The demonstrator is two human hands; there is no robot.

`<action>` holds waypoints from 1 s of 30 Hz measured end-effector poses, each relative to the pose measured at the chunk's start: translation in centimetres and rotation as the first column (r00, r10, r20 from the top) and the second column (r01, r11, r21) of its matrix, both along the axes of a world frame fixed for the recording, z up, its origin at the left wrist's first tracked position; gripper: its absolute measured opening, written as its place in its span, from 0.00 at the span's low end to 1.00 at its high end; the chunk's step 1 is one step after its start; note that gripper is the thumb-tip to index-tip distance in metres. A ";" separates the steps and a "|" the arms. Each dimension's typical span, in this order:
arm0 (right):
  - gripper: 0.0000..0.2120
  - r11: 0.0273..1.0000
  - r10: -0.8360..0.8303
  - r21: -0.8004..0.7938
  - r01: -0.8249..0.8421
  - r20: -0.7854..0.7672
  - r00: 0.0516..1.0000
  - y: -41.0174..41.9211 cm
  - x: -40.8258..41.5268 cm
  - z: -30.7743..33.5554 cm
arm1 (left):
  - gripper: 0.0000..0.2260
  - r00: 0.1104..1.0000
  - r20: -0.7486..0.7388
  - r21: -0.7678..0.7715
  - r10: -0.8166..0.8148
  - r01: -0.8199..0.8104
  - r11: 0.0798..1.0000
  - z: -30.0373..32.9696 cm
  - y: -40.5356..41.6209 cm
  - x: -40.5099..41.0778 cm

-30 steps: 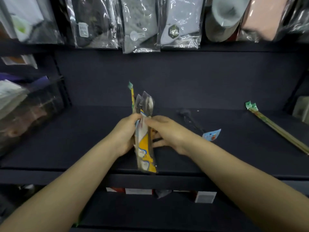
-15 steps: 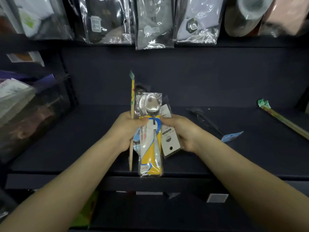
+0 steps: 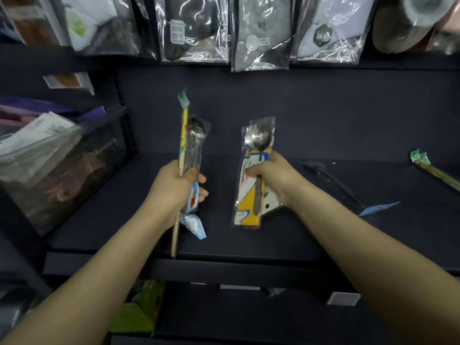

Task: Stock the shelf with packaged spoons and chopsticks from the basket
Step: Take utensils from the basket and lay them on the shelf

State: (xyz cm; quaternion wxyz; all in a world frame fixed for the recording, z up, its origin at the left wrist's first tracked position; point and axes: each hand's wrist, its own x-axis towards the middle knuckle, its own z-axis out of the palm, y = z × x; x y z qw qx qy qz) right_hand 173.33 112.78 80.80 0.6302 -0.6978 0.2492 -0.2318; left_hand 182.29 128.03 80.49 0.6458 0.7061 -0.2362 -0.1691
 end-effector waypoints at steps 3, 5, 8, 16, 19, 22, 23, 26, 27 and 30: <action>0.09 0.985 0.061 -0.144 -0.092 -0.207 0.977 -0.5 1.4 -0.3 | 0.07 0.997 -0.039 0.026 -0.071 0.072 0.997 -0.2 0.9 0.2; 0.02 0.970 0.021 -0.225 -0.089 -0.291 0.957 -0.7 2.6 -0.7 | 0.08 0.988 -0.105 -0.006 -0.116 0.116 0.993 0.0 1.0 -0.2; 0.14 0.907 -0.092 -0.405 -0.112 -0.450 0.888 -1.4 4.1 -0.9 | 0.08 0.964 -0.196 -0.049 -0.178 0.171 0.984 0.5 0.9 -0.5; 0.22 0.991 0.012 -0.135 -0.021 -0.061 0.998 1.3 -0.7 2.0 | 0.07 0.855 -0.356 -0.212 -0.377 0.319 0.924 1.0 -1.6 -2.2; 0.08 0.991 0.132 -0.034 -0.132 0.013 0.991 2.1 -4.3 2.2 | 0.08 0.907 -0.081 -0.056 -0.412 0.409 0.911 1.1 -3.2 -3.8; 0.11 0.998 0.021 -0.062 -0.021 -0.003 1.000 1.0 -6.8 1.9 | 0.11 0.858 0.081 0.074 -0.507 0.502 0.862 1.0 -4.4 -6.1; 0.12 0.997 -0.015 -0.069 0.013 -0.028 0.999 0.2 -7.5 1.9 | 0.13 0.850 0.132 0.126 -0.510 0.496 0.859 0.8 -5.0 -6.6; 0.13 0.993 -0.118 -0.024 0.116 -0.124 0.985 -2.5 -8.7 1.8 | 0.18 0.841 0.352 0.299 -0.411 0.315 0.901 0.6 -6.8 -7.6; 0.13 0.990 -0.140 -0.001 0.142 -0.167 0.976 -3.6 -8.7 1.4 | 0.16 0.846 0.393 0.304 -0.361 0.251 0.919 0.7 -7.2 -7.7; 0.13 0.977 -0.211 -0.042 0.207 -0.259 0.943 -6.5 -8.8 0.2 | 0.10 0.862 0.410 0.307 -0.298 0.177 0.935 0.7 -7.9 -7.9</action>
